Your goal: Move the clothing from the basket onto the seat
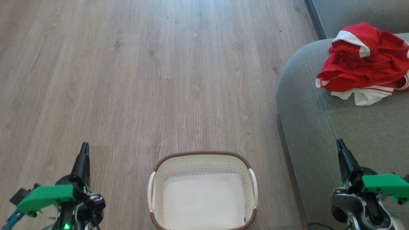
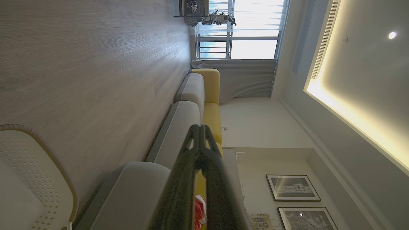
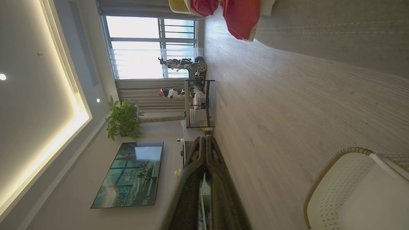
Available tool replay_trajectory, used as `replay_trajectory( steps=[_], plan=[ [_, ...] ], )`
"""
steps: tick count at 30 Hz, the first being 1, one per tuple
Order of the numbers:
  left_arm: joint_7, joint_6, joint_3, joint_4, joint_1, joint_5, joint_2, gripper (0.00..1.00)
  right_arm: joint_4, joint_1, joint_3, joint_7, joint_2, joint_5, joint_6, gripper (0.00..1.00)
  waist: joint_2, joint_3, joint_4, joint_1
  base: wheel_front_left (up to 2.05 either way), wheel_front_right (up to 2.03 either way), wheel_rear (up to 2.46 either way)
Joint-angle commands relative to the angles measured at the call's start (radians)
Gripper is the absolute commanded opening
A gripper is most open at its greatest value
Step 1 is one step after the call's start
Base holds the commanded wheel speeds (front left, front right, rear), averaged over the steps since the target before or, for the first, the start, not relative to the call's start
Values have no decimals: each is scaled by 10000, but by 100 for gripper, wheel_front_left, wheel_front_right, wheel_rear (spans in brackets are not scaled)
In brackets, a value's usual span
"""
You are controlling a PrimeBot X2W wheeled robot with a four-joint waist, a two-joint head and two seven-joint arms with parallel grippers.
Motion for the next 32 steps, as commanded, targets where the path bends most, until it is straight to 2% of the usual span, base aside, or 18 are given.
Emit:
replay_trajectory(
  steps=[1, 32],
  plan=[
    [65, -65, 360, -273, -489, 31, 47, 0, -388, -525, 161, 70, -16, 51, 83, 0, 0, 0, 0, 0, 0, 0, 0],
    [74, -65, 372, -273, -490, 41, 40, 0, -388, -524, 165, 67, -16, 55, 83, 0, 0, 0, 0, 0, 0, 0, 0]
  ],
)
